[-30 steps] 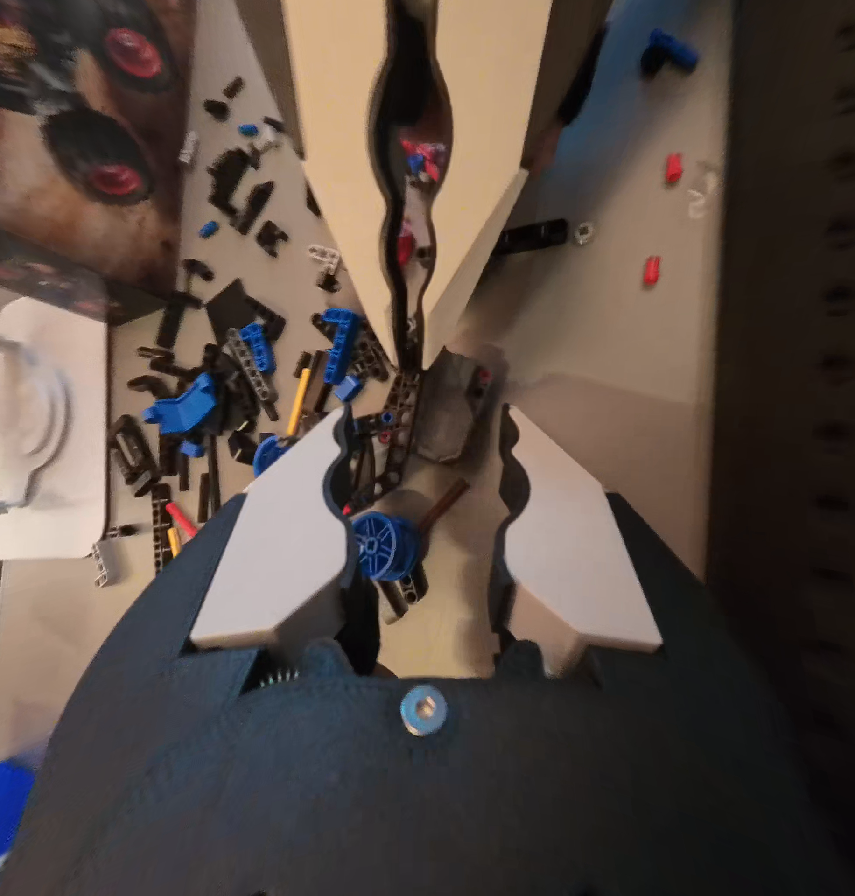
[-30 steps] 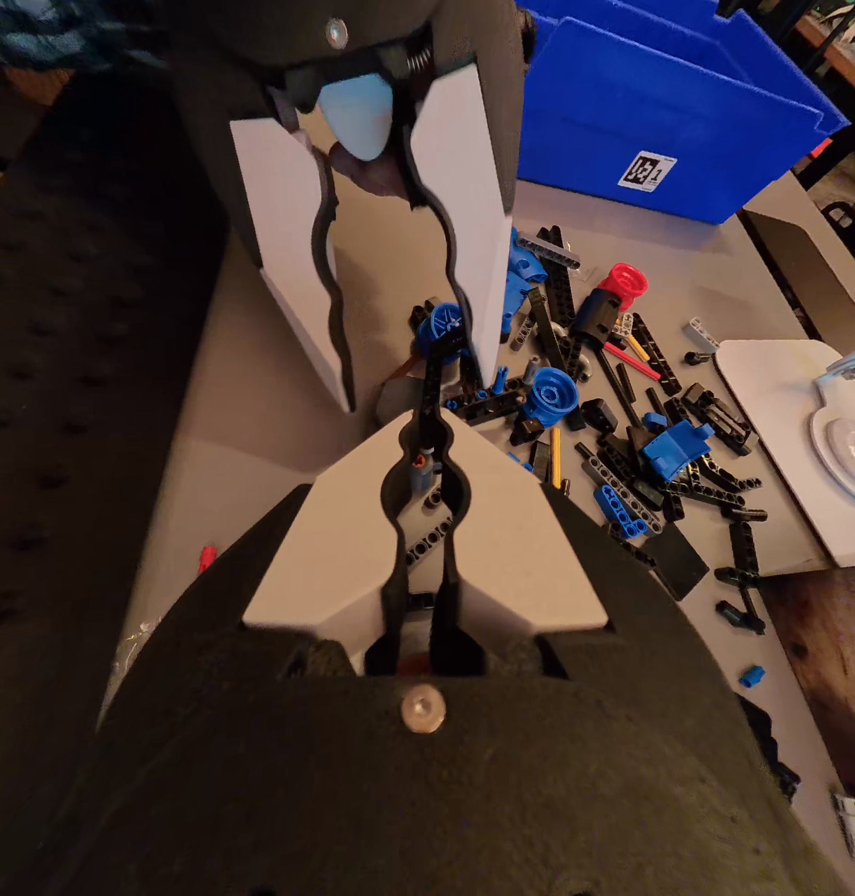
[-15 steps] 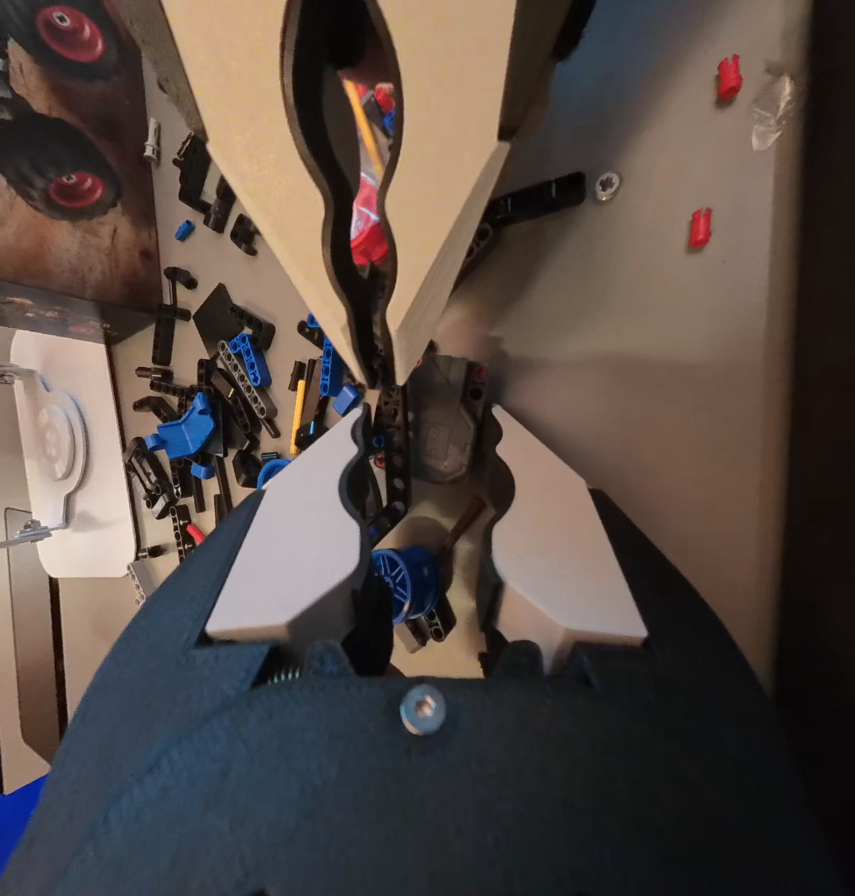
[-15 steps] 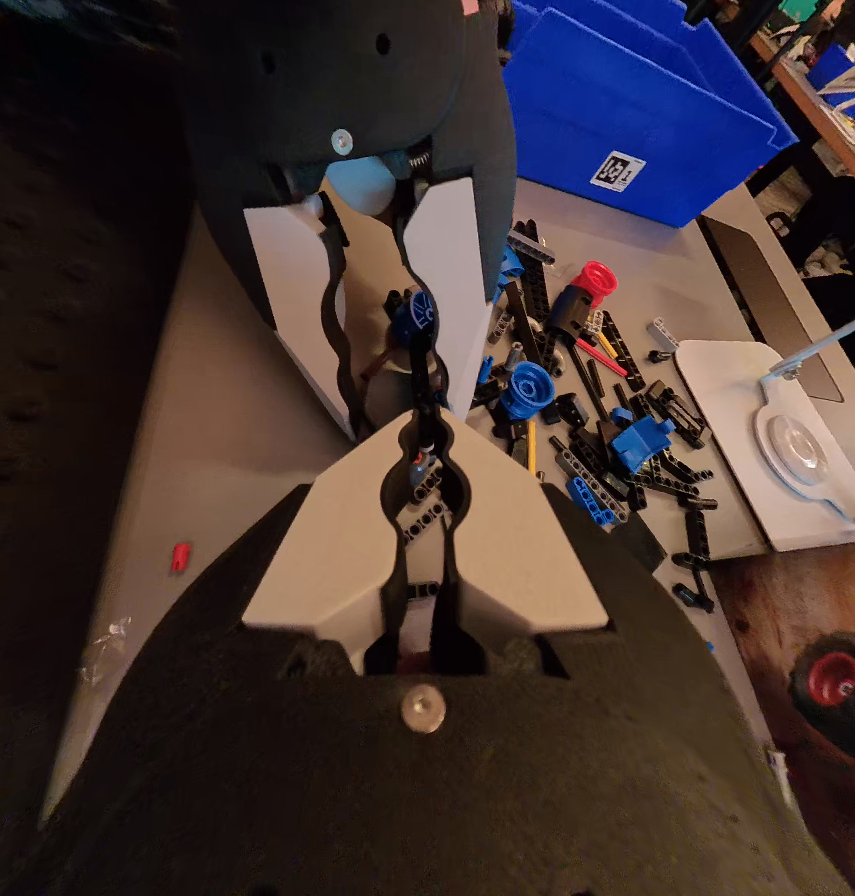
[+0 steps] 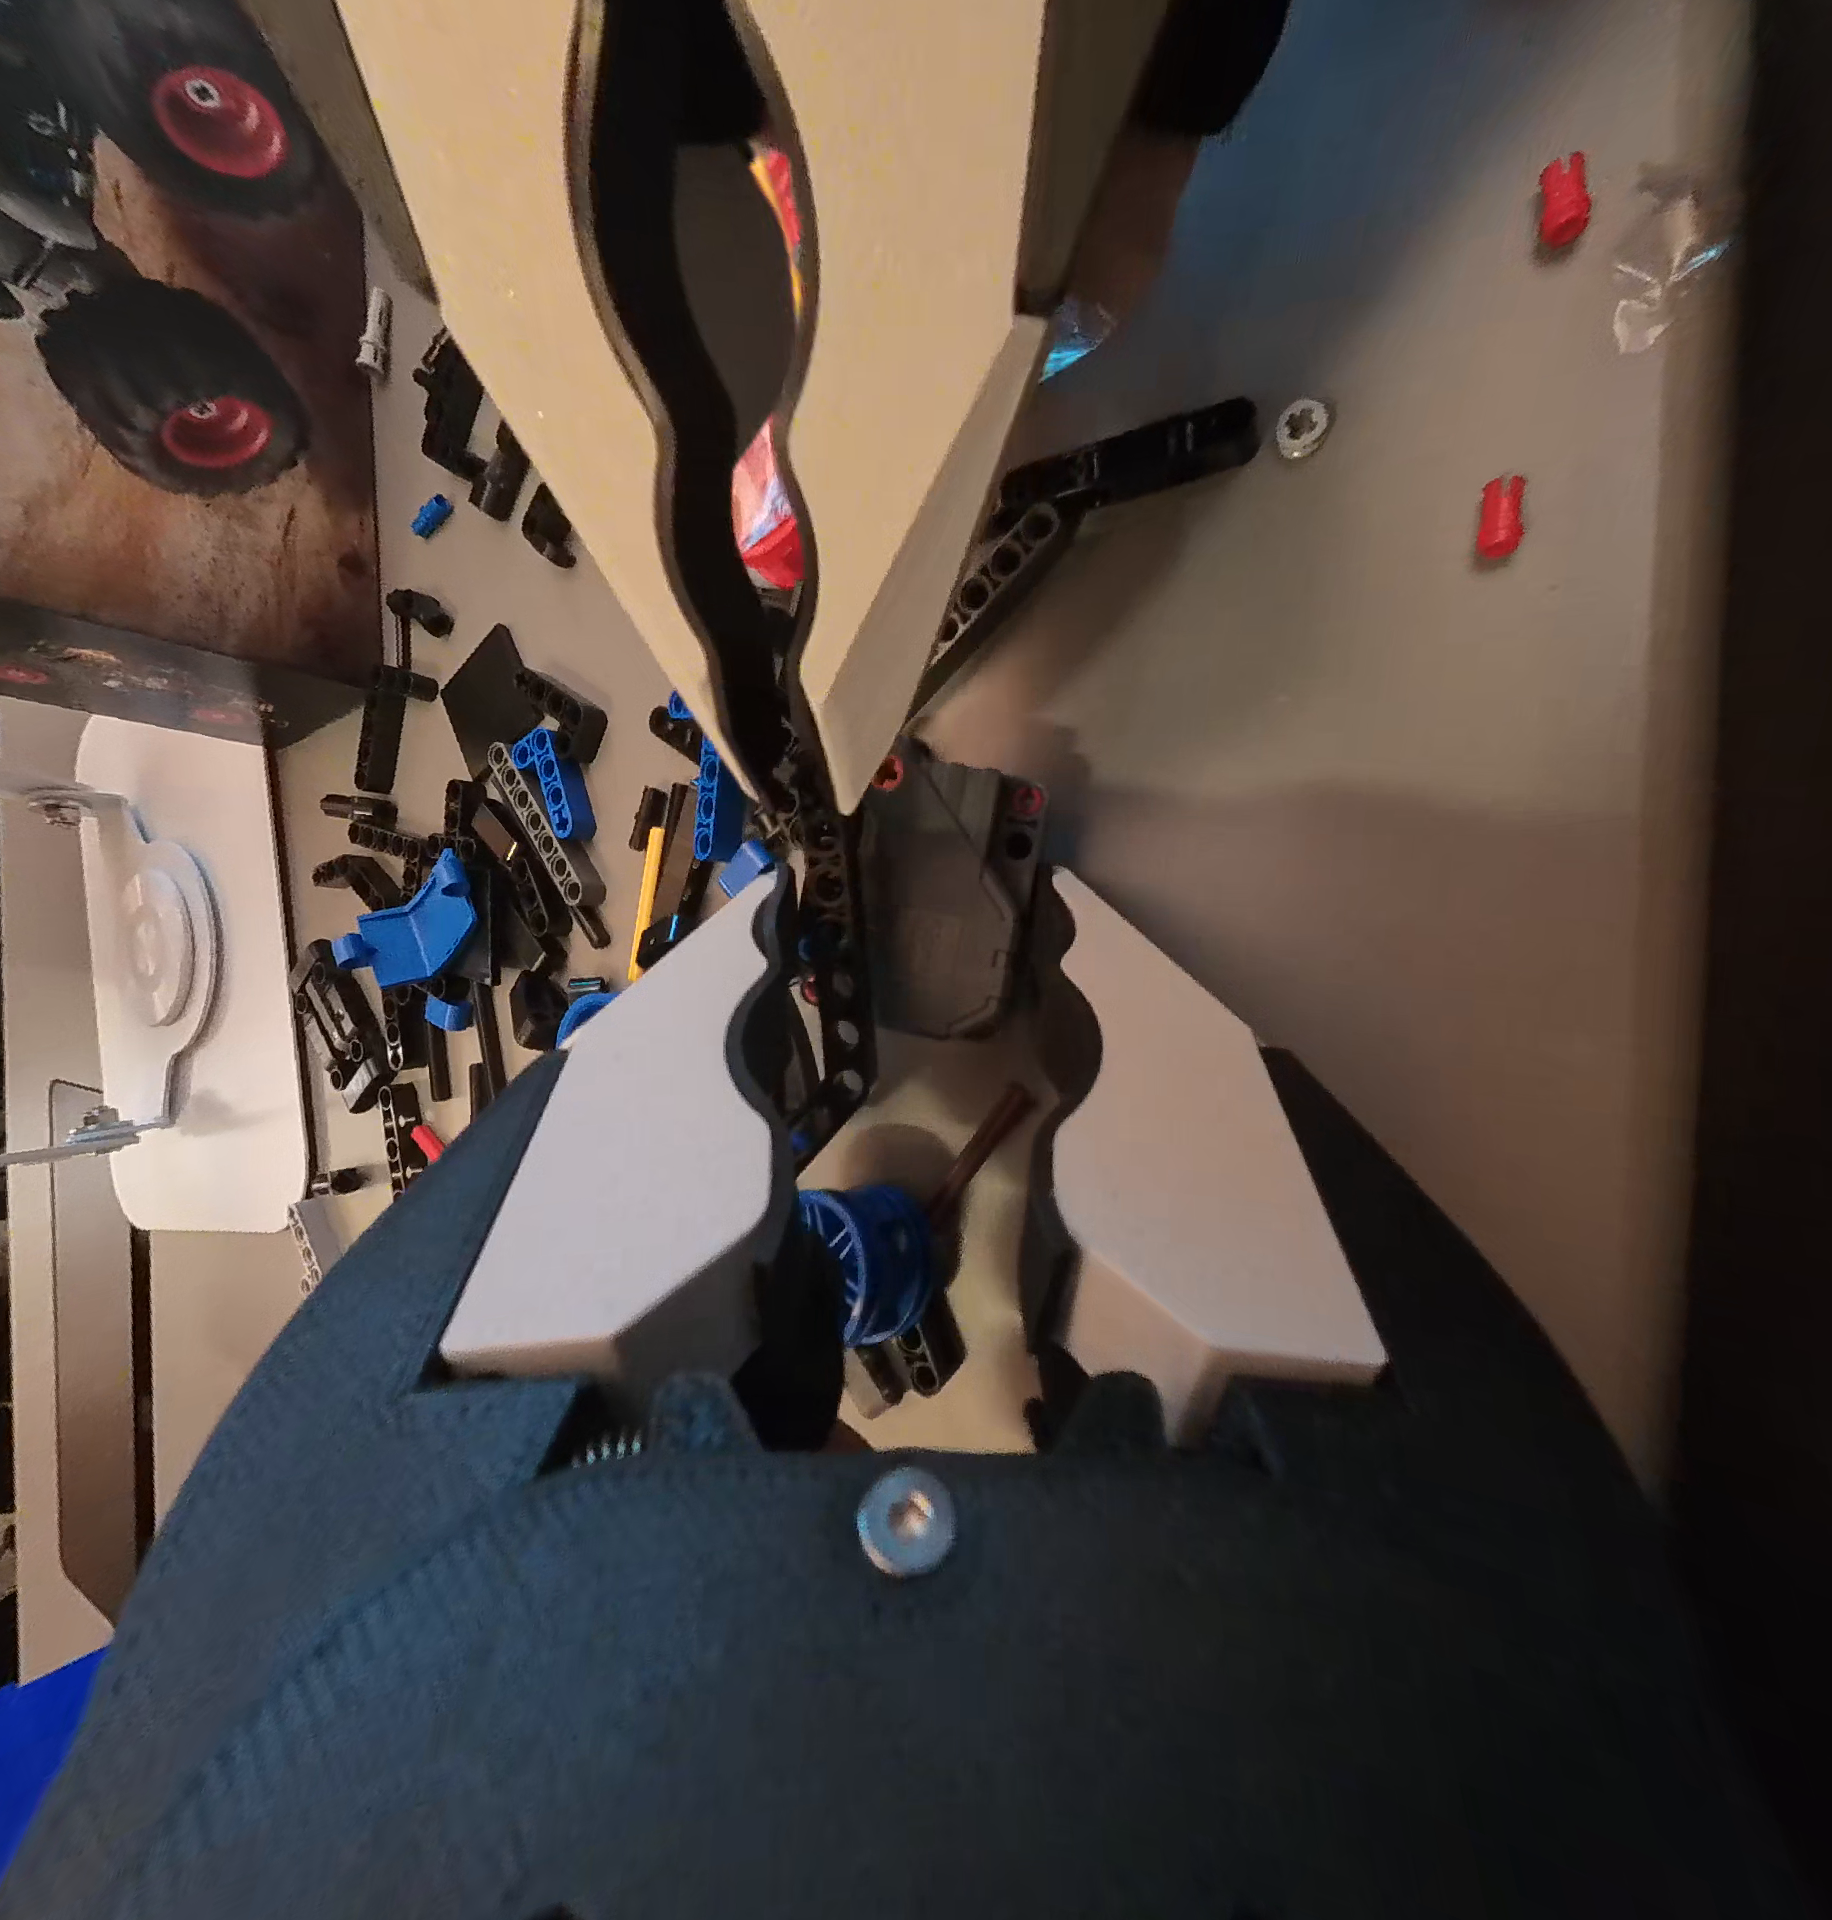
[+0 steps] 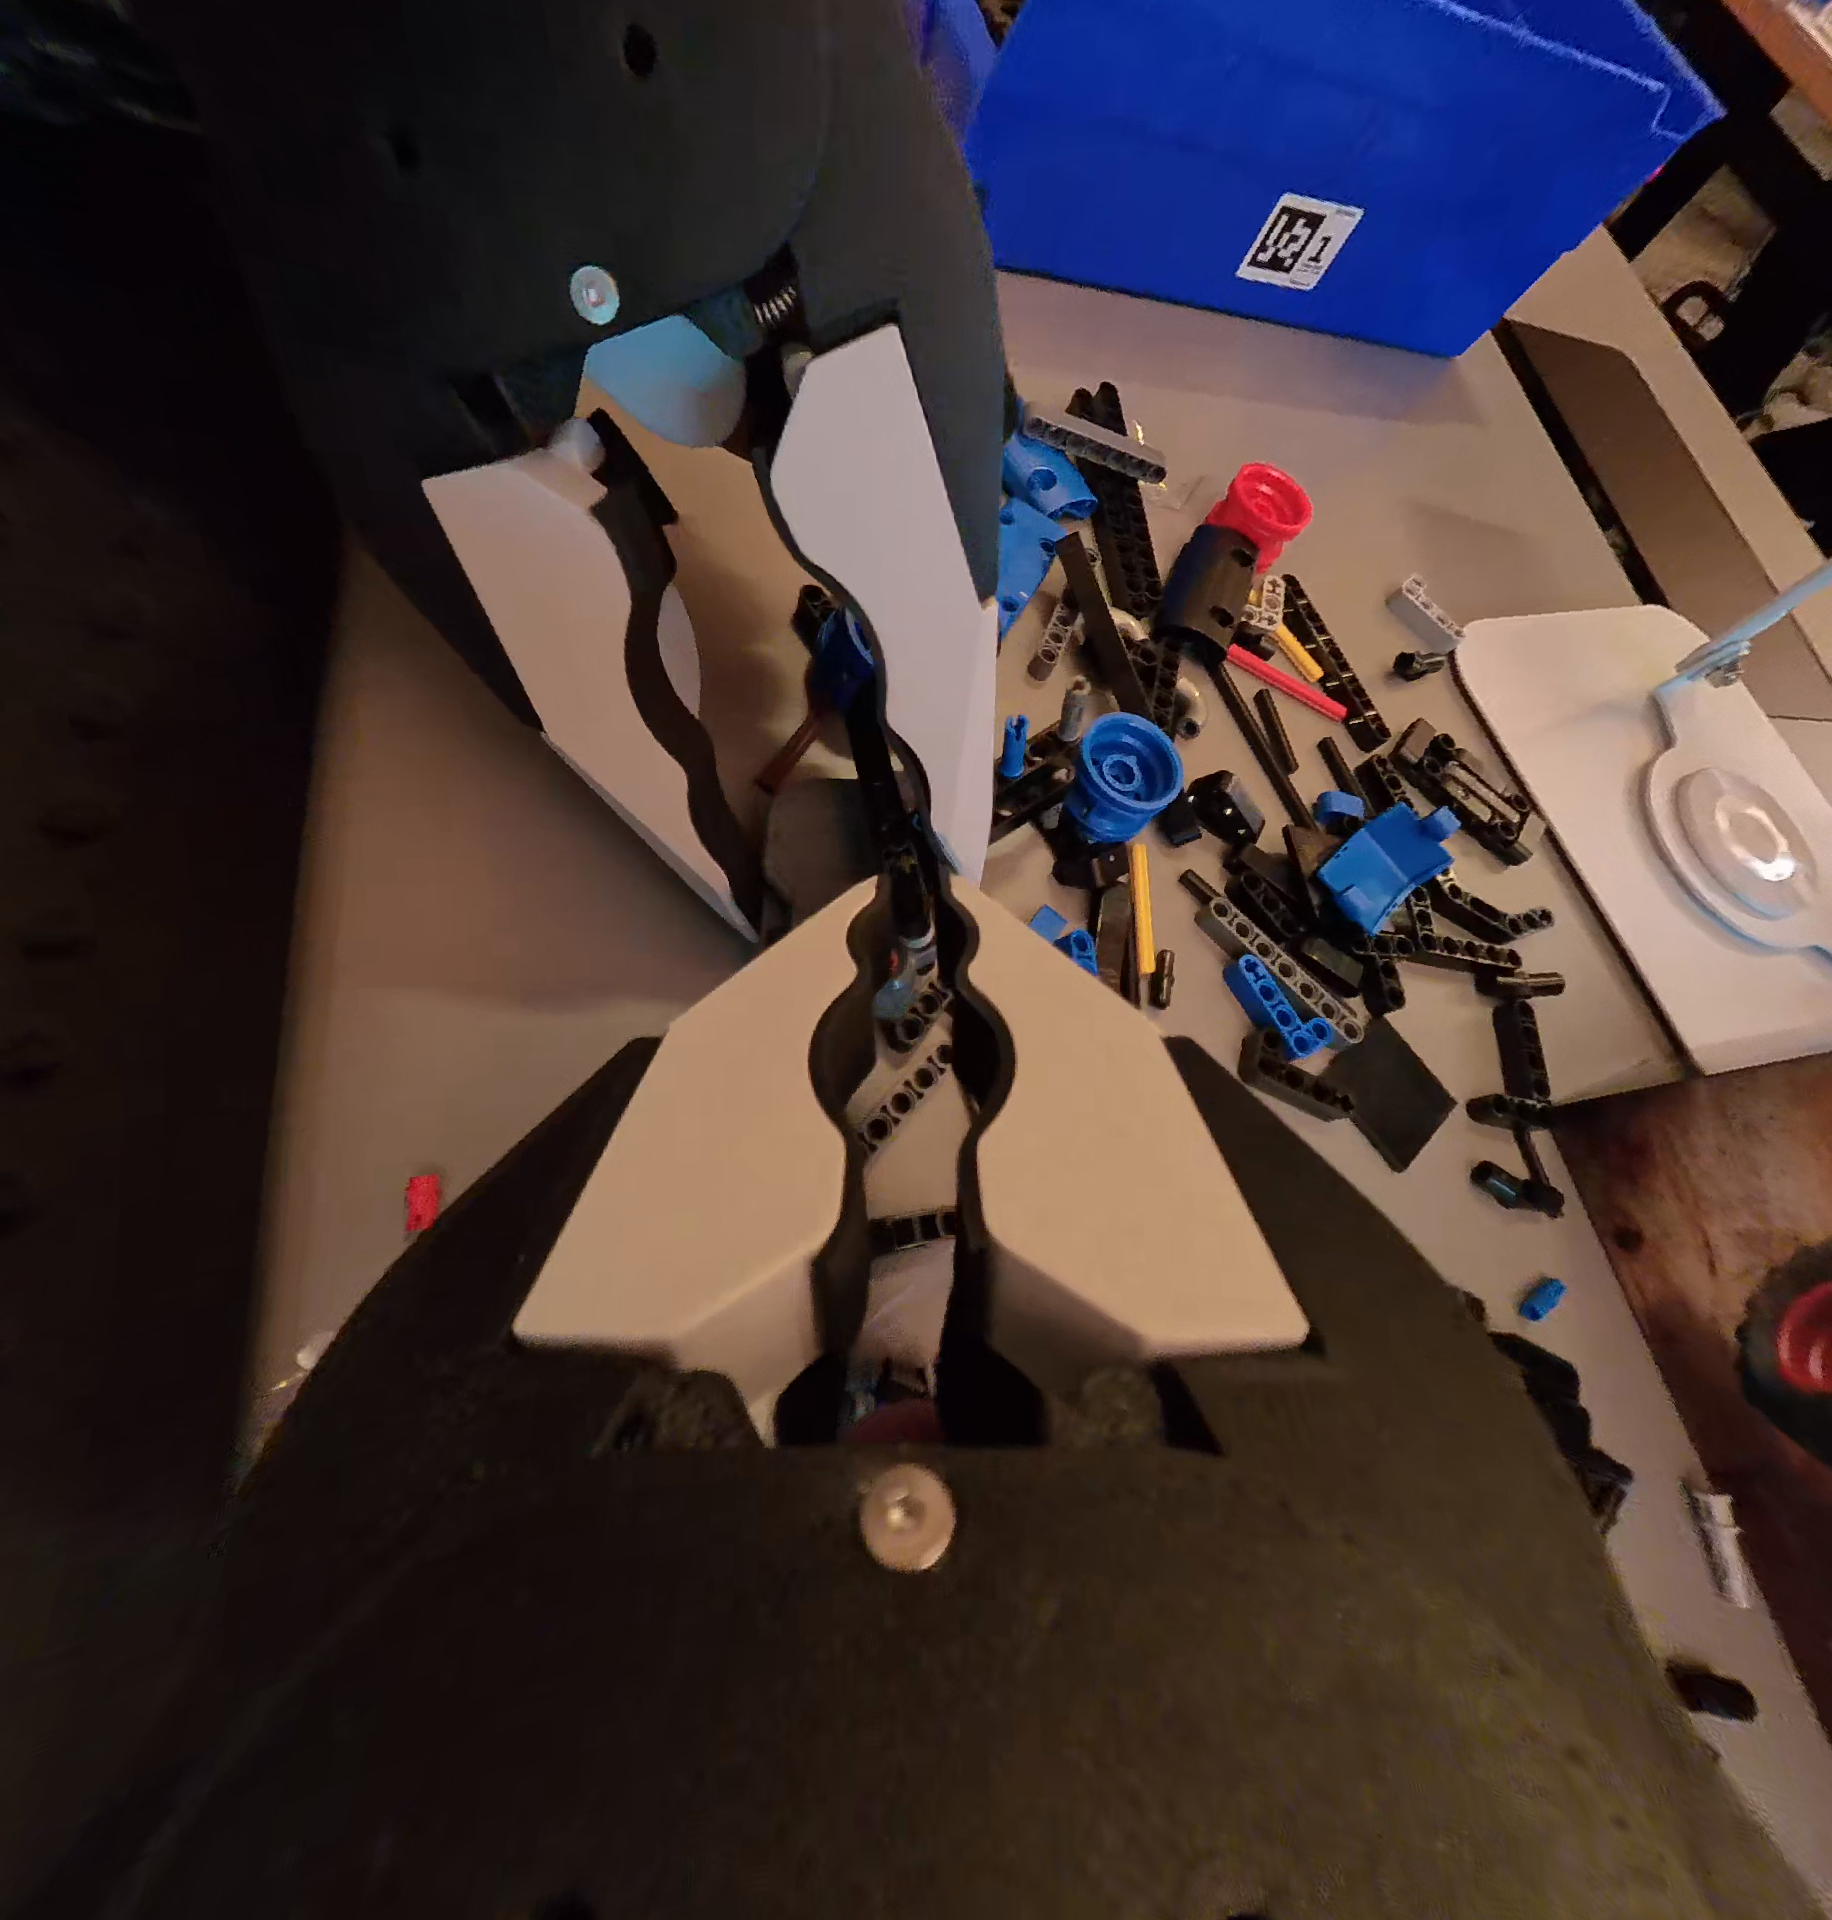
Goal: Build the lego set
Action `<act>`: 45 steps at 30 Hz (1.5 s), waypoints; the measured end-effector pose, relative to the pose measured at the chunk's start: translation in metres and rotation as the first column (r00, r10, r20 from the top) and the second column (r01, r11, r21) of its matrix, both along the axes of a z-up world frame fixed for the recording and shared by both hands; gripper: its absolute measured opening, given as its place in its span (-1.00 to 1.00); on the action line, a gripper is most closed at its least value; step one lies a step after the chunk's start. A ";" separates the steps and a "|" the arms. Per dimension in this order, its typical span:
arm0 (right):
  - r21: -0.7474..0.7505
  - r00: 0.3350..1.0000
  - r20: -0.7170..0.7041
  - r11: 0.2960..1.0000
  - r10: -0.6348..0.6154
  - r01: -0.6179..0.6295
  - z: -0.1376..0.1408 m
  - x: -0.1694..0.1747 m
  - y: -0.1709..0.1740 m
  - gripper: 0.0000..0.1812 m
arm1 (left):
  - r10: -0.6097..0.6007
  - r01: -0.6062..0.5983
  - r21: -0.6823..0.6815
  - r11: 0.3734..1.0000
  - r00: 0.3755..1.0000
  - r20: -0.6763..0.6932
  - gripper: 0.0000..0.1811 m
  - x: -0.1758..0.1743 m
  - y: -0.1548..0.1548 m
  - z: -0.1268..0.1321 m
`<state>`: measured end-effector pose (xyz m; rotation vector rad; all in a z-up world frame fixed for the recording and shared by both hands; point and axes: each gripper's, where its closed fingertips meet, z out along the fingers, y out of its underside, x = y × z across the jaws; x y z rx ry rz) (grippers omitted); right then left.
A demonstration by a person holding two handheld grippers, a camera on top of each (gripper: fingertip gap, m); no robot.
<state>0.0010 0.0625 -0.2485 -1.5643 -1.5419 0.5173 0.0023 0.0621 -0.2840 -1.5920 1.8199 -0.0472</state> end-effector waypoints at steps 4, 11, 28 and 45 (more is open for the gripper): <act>-0.051 1.000 -0.001 0.999 -0.008 0.008 0.000 0.005 0.000 -0.85 | -0.004 0.004 0.001 1.000 1.000 0.006 -0.53 0.001 -0.002 0.000; -0.114 1.000 0.017 0.993 -0.009 0.010 -0.008 0.009 -0.002 -0.92 | -0.004 0.004 0.008 1.000 1.000 0.013 -0.53 0.002 -0.001 0.000; -0.136 0.999 -0.013 0.990 -0.033 0.031 -0.012 0.003 0.001 -0.98 | -0.016 0.016 0.009 1.000 1.000 0.003 -0.55 0.002 -0.001 0.001; -0.186 0.999 -0.006 0.982 -0.047 0.045 -0.014 0.003 0.003 -1.00 | -0.025 0.025 0.009 1.000 1.000 0.004 -0.56 0.001 -0.001 0.000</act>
